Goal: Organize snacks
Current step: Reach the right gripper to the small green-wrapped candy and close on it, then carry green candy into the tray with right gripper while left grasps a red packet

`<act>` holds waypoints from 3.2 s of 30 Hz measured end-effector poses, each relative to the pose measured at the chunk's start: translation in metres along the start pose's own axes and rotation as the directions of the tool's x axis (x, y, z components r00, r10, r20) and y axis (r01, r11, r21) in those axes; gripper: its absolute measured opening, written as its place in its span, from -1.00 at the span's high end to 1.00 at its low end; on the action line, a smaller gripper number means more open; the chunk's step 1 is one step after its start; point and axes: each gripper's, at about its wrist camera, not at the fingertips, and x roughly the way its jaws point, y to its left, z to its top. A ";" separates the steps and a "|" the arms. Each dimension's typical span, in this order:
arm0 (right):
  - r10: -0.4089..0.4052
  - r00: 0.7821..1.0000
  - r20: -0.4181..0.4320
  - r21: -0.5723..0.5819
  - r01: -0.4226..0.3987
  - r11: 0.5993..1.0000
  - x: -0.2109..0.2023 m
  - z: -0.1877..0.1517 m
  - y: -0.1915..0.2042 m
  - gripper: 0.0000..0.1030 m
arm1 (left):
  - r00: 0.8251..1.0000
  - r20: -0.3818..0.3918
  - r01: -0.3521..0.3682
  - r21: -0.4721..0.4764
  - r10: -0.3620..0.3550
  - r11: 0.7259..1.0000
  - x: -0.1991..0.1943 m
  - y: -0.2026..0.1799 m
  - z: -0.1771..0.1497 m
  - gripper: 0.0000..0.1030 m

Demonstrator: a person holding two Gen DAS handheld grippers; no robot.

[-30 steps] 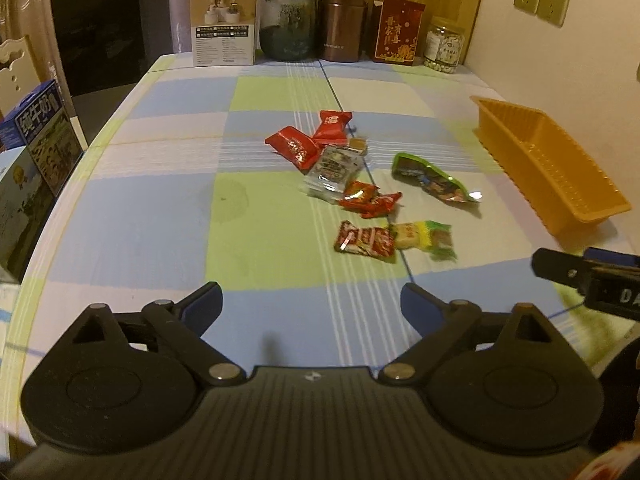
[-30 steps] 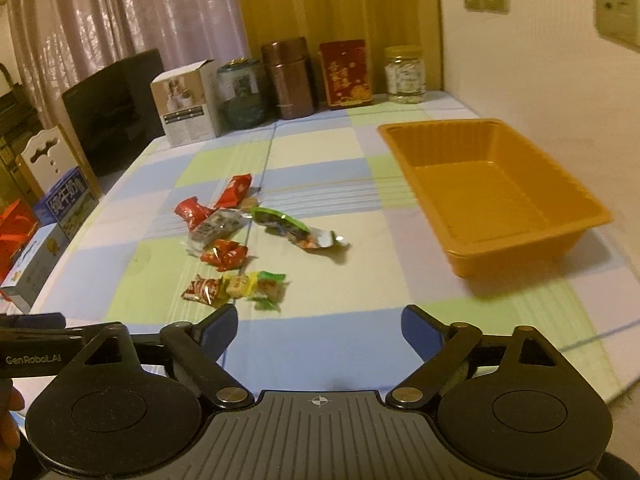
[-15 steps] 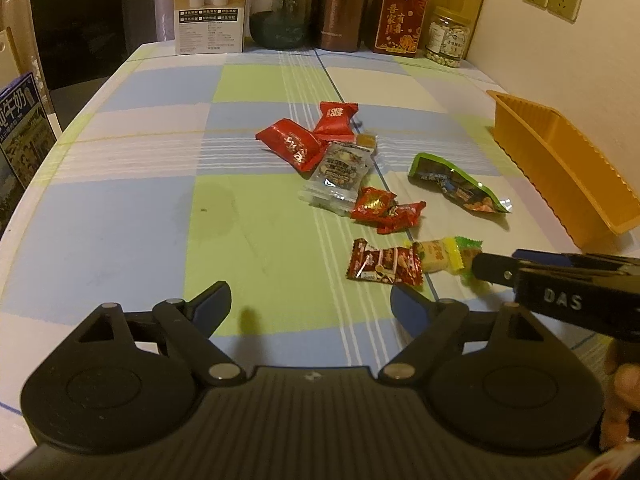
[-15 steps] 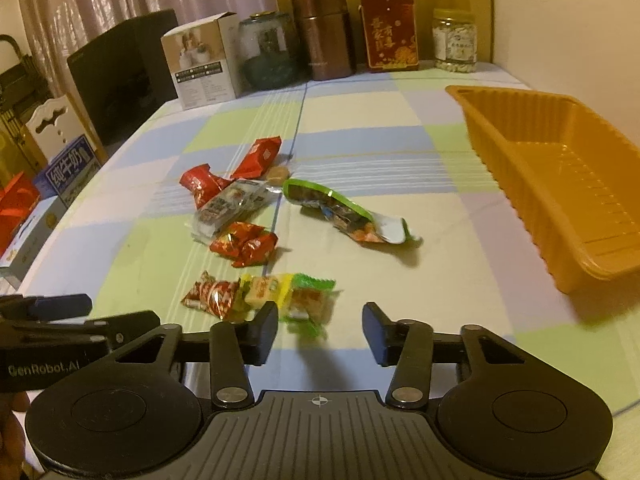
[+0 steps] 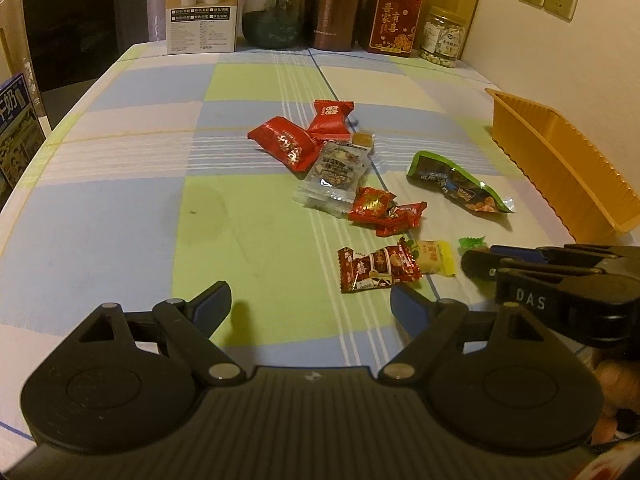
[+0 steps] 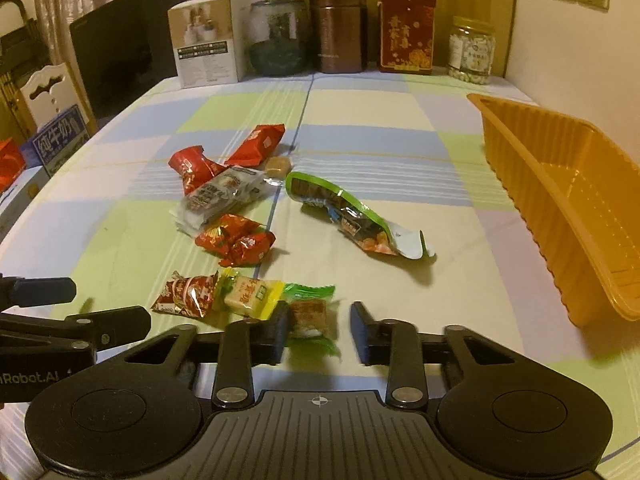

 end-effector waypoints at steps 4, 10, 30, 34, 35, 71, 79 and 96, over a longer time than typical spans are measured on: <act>-0.002 1.000 0.009 0.010 0.001 1.000 -0.003 -0.001 -0.003 0.60 | 1.000 0.013 0.025 0.024 -0.025 0.999 0.002 -0.006 0.002 -0.64; -0.029 0.999 0.021 0.053 0.028 0.998 -0.013 -0.002 -0.017 0.60 | 0.996 0.043 0.066 0.149 -0.073 0.987 0.010 -0.023 0.006 -0.50; -0.038 0.999 0.018 0.117 0.036 0.992 -0.020 -0.005 -0.038 0.60 | 0.993 -0.053 0.121 0.348 -0.110 0.930 0.035 -0.040 0.013 0.56; -0.031 0.999 0.026 0.111 0.028 0.993 -0.025 -0.005 -0.035 0.60 | 0.996 -0.052 0.089 0.288 -0.077 0.954 0.029 -0.041 0.010 0.59; -0.030 0.999 0.030 0.109 0.027 0.994 -0.027 -0.005 -0.035 0.60 | 0.996 -0.052 0.083 0.271 -0.072 0.959 0.027 -0.041 0.010 0.59; -0.230 0.964 0.130 0.252 0.192 0.948 -0.120 0.049 -0.220 0.60 | 0.932 0.056 0.333 0.256 -0.358 0.907 0.013 -0.248 0.099 0.59; -0.229 0.968 0.105 0.285 0.192 0.939 -0.112 0.044 -0.240 0.60 | 0.928 0.033 0.345 0.305 -0.372 0.888 0.037 -0.266 0.098 0.38; -0.134 0.982 0.134 0.318 0.085 0.944 -0.108 0.046 -0.237 0.59 | 0.948 0.072 0.287 0.219 -0.309 0.933 0.020 -0.231 0.098 0.30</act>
